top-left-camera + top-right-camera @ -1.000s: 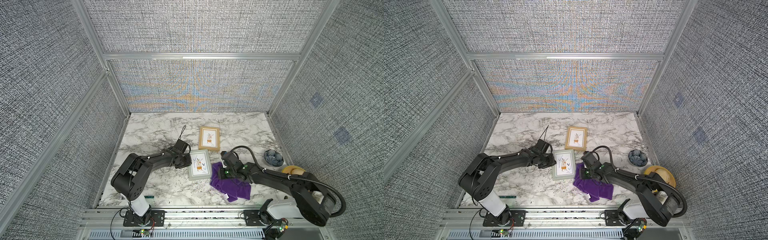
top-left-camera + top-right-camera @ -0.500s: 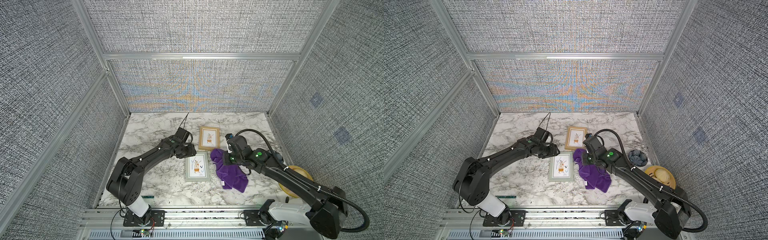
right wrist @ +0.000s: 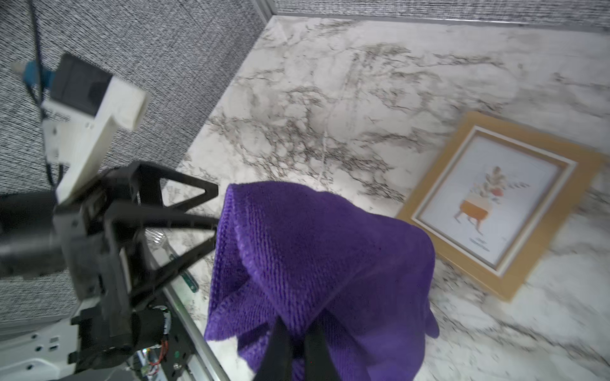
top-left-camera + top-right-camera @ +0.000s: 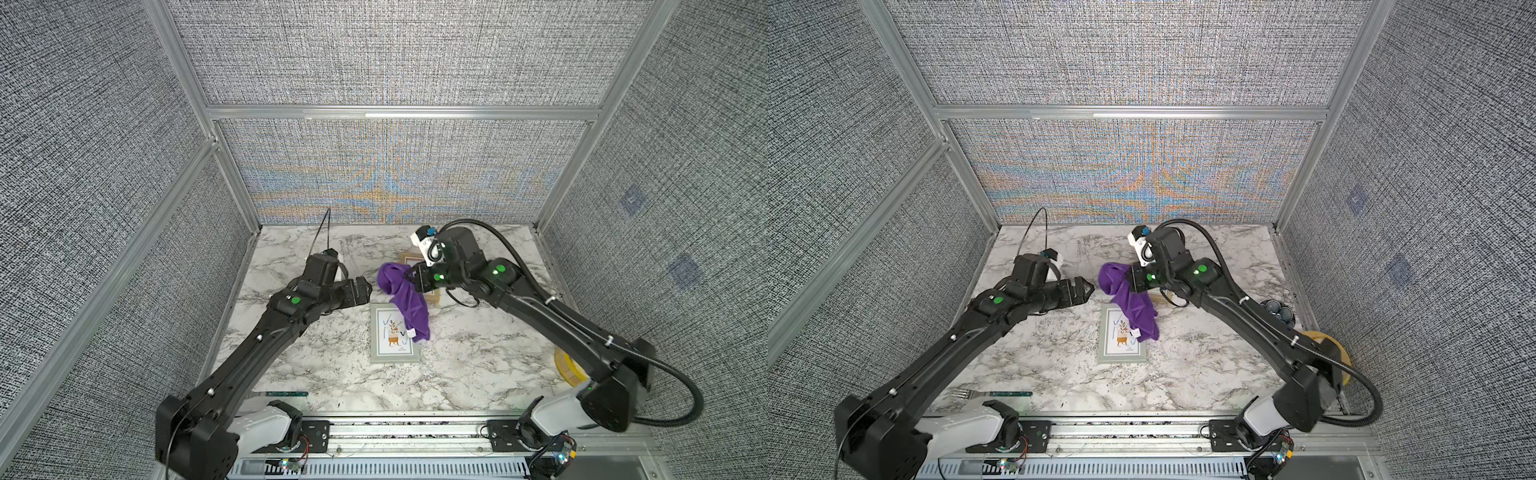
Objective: Wipe the picture frame with a cloth
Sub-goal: Adjust the cleaning item.
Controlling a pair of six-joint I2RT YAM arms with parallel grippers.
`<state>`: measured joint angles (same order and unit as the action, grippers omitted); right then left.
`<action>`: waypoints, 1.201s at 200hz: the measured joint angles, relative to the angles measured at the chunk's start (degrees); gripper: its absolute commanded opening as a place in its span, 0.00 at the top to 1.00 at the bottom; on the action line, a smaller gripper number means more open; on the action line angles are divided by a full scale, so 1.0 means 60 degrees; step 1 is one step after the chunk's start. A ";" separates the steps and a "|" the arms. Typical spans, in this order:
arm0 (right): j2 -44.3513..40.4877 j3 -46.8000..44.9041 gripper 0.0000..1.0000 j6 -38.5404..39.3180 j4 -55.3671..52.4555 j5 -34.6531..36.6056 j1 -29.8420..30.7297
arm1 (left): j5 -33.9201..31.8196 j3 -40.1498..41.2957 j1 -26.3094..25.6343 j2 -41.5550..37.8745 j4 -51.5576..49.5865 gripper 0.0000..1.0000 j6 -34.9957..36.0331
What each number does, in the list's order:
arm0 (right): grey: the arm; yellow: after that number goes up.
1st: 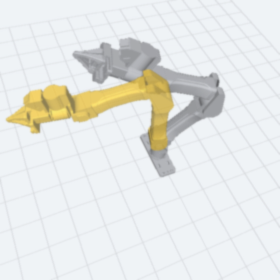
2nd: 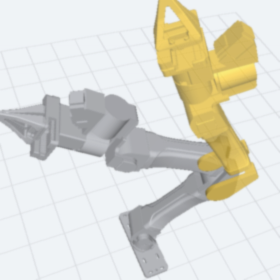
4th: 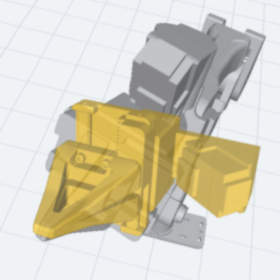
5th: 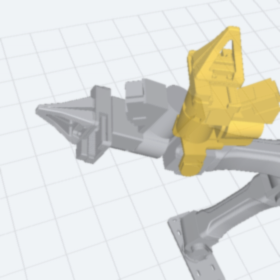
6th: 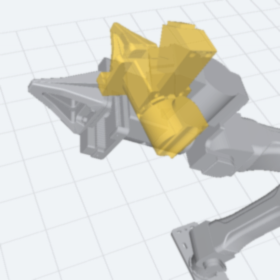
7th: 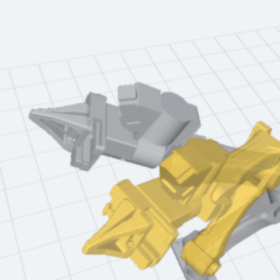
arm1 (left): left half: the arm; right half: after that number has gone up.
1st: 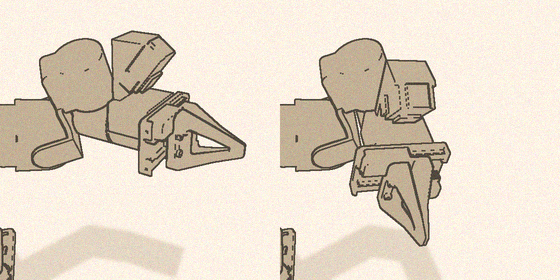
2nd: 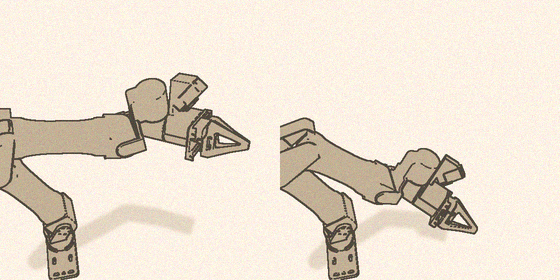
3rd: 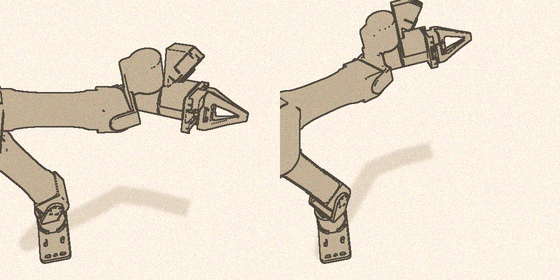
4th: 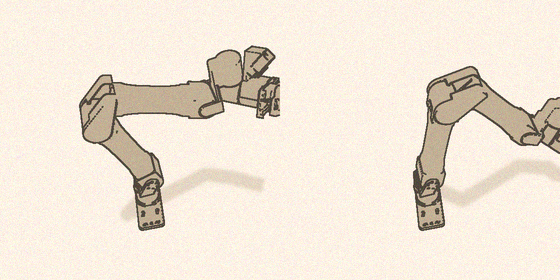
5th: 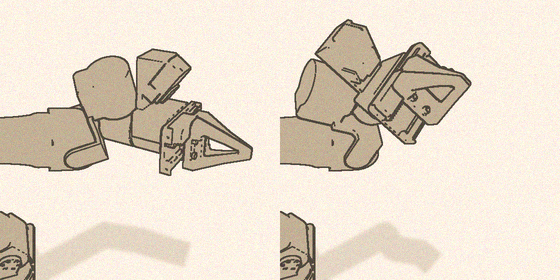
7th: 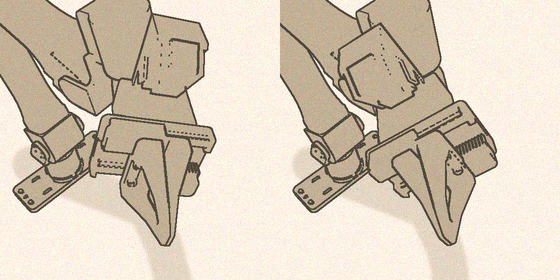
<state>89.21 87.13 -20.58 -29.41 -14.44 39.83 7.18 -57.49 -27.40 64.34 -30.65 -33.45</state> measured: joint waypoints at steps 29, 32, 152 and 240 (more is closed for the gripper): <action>0.1785 0.2095 1.00 -0.0280 0.0379 -0.0984 0.0047 | -0.0448 0.0178 0.0215 -0.1293 0.0251 0.01 0.0448; 0.1956 0.2306 1.00 -0.0310 0.0408 -0.1082 0.0051 | -0.0452 0.0178 0.0215 -0.1370 0.0277 0.01 0.0495; 0.4532 0.1865 1.00 -0.4903 0.3985 -0.3100 0.0226 | -0.0871 0.1625 0.0277 0.0277 0.2962 0.24 0.1253; 0.4630 0.1435 1.00 -0.6233 0.4608 -0.3548 0.0127 | -0.0823 0.2116 0.0277 0.0761 0.3632 0.28 0.0973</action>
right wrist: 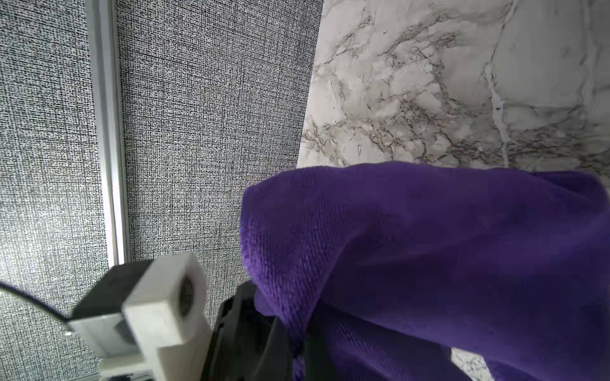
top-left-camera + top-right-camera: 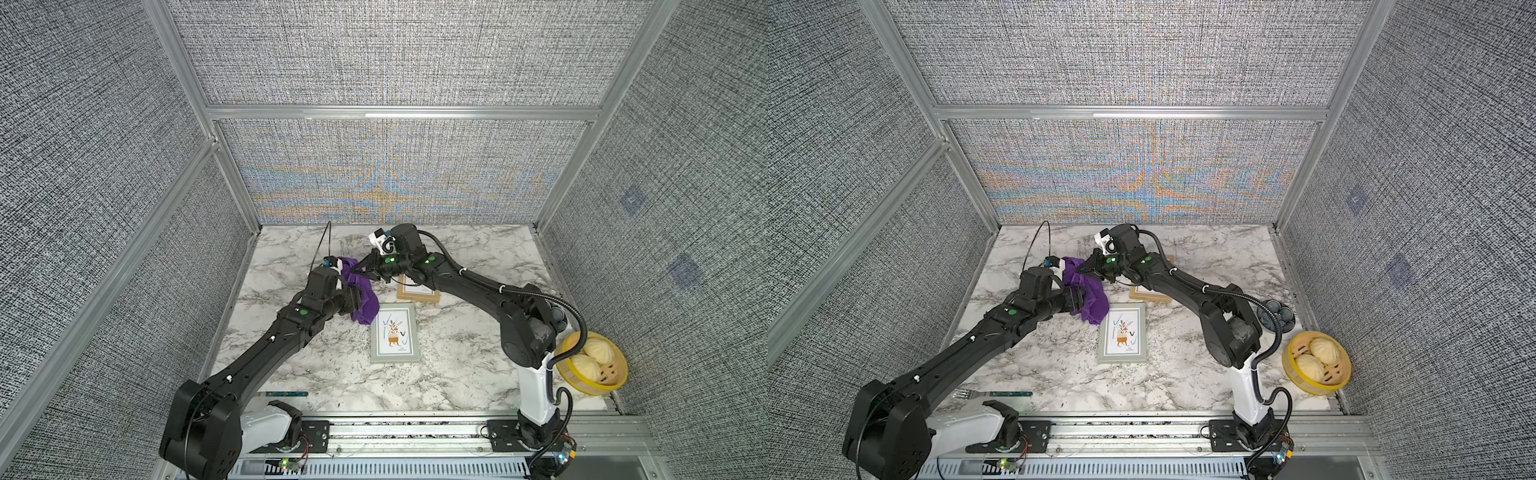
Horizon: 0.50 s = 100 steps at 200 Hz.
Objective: Wipe the picture frame with a cloth
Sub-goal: Adjust the cleaning item.
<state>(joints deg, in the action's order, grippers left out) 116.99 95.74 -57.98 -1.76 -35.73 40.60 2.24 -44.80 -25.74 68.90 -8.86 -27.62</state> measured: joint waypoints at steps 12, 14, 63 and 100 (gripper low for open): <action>-0.0025 -0.0149 1.00 -0.0095 -0.0007 -0.0047 0.0000 | -0.0117 0.0251 0.0000 -0.0178 0.0401 0.28 -0.0004; -0.0033 -0.0168 1.00 -0.0106 -0.0011 -0.0047 0.0004 | -0.0120 0.0306 0.0000 -0.0208 0.0477 0.28 -0.0004; -0.0073 -0.0514 1.00 -0.0608 0.0364 -0.0393 0.0000 | -0.0117 0.0918 0.0000 -0.0277 0.1738 0.51 0.0259; -0.0135 -0.0528 1.00 -0.0798 0.0543 -0.0703 -0.0011 | 0.0182 0.0769 0.0000 -0.0138 0.1861 0.83 0.0430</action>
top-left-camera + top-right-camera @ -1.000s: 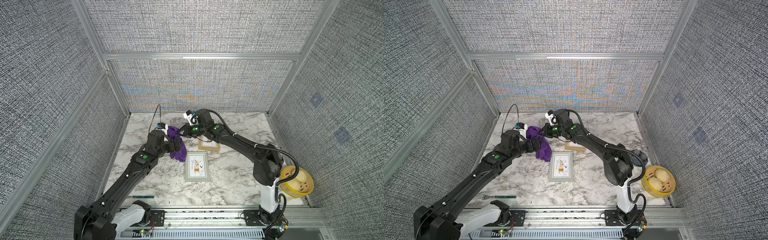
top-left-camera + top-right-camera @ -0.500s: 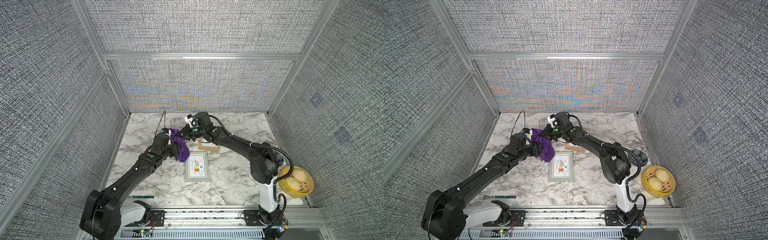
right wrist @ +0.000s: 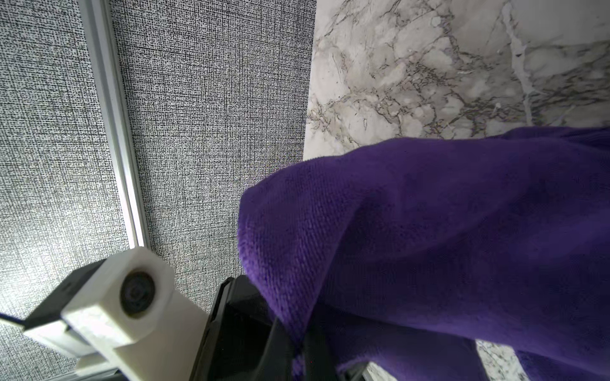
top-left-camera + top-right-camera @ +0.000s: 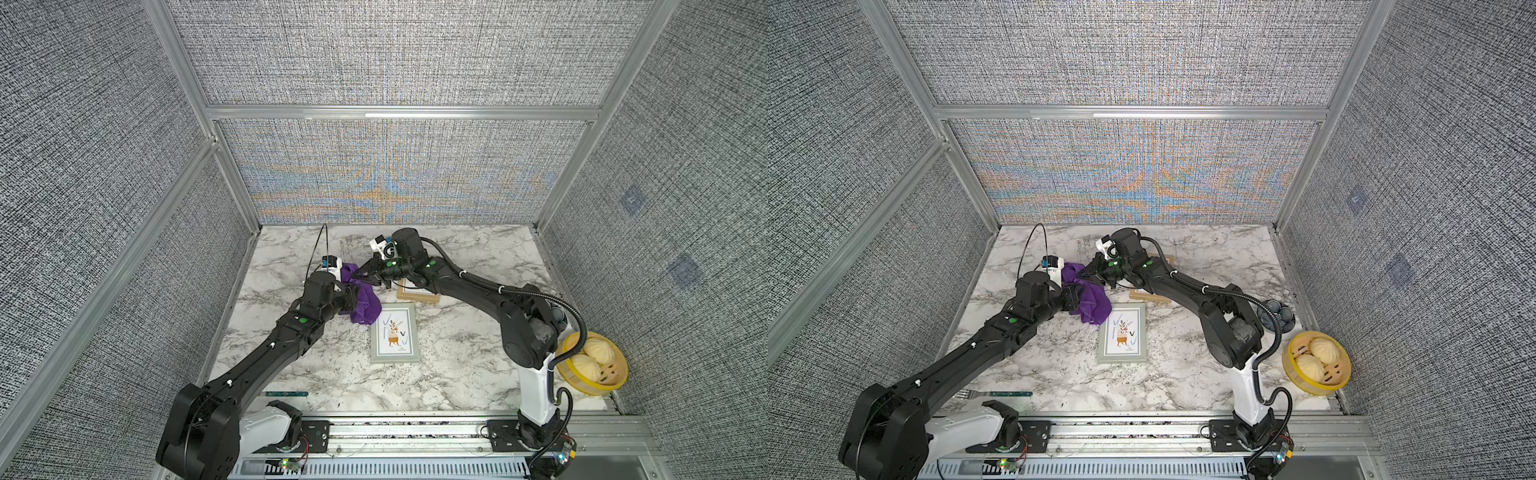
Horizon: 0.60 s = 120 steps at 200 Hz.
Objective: Wipe the picture frame with a cloth
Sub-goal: Adjust the cleaning item, then wipe the dirt from the picture frame.
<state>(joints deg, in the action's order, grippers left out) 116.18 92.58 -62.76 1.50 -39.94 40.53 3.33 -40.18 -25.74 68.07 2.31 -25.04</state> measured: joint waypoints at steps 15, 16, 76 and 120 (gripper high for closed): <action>-0.0113 0.0058 0.81 0.0237 -0.0313 -0.0018 -0.0084 | 0.0211 -0.0055 -0.0007 0.0011 0.0025 1.00 0.0189; -0.0124 0.0062 0.80 0.0251 -0.0339 -0.0018 -0.0095 | 0.0226 -0.0066 -0.0007 0.0011 0.0025 1.00 0.0204; -0.2116 -0.0688 0.30 0.3071 -0.2816 0.1942 -0.1005 | -0.0747 -0.1162 0.0000 0.0135 -0.2324 1.00 0.0415; -0.2605 -0.2291 0.43 0.4503 -0.4237 0.3734 -0.0841 | -0.2670 -0.2827 -0.0007 0.0317 -0.5927 1.00 0.0197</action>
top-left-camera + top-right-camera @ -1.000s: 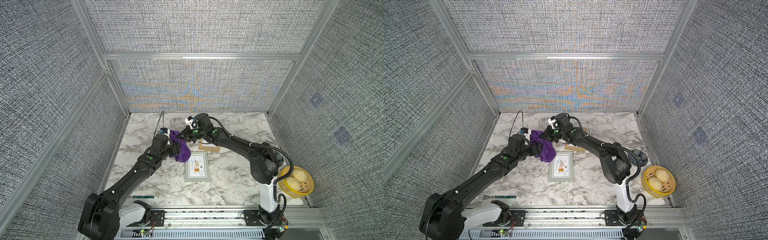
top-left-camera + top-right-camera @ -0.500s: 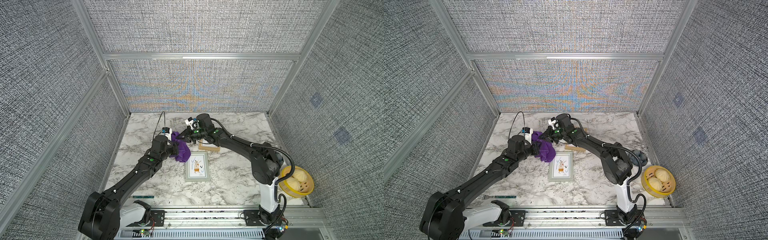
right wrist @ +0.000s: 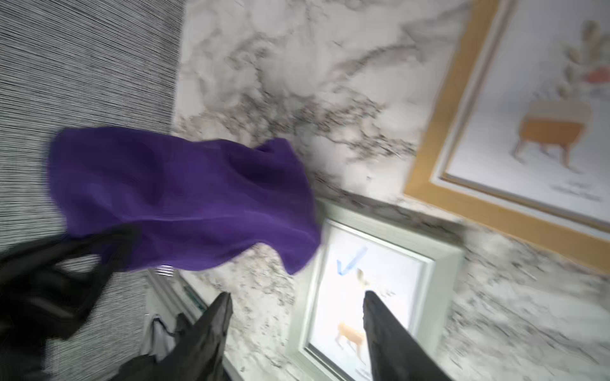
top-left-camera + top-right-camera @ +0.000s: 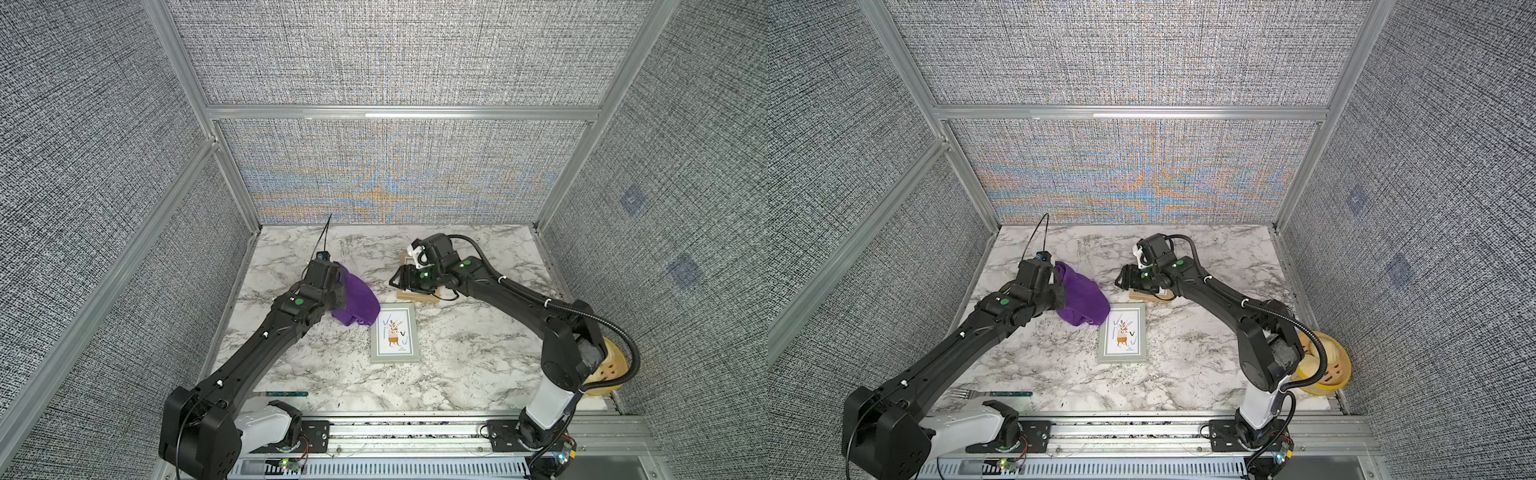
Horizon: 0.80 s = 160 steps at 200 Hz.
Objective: Wipe the picture frame with a cloth
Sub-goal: Wipe the dirt from the picture frame.
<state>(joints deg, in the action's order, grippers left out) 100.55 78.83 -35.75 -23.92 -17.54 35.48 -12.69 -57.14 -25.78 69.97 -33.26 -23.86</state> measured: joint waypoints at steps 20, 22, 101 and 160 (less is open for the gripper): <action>-0.0073 -0.0656 0.48 0.0226 -0.0339 0.0586 0.0047 | -0.1111 -0.1082 0.0000 0.0222 -0.1880 1.00 -0.0117; -0.0069 -0.0688 0.49 0.0233 -0.0350 0.0616 0.0051 | -0.1220 -0.1191 0.0000 0.0244 -0.2062 1.00 -0.0131; 0.0801 -0.1406 0.67 0.0262 -0.0550 0.1122 0.0219 | -0.3311 -0.3045 -0.0091 0.1344 -0.5679 1.00 0.0058; 0.1166 -0.1512 0.74 -0.0033 -0.0586 0.1195 0.0211 | -0.0605 -0.1741 -0.0539 0.2586 -0.3934 1.00 0.0324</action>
<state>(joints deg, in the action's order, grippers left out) 107.55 69.76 -35.94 -27.44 -10.37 36.75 -16.32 -67.59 -29.02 85.49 -56.86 -21.91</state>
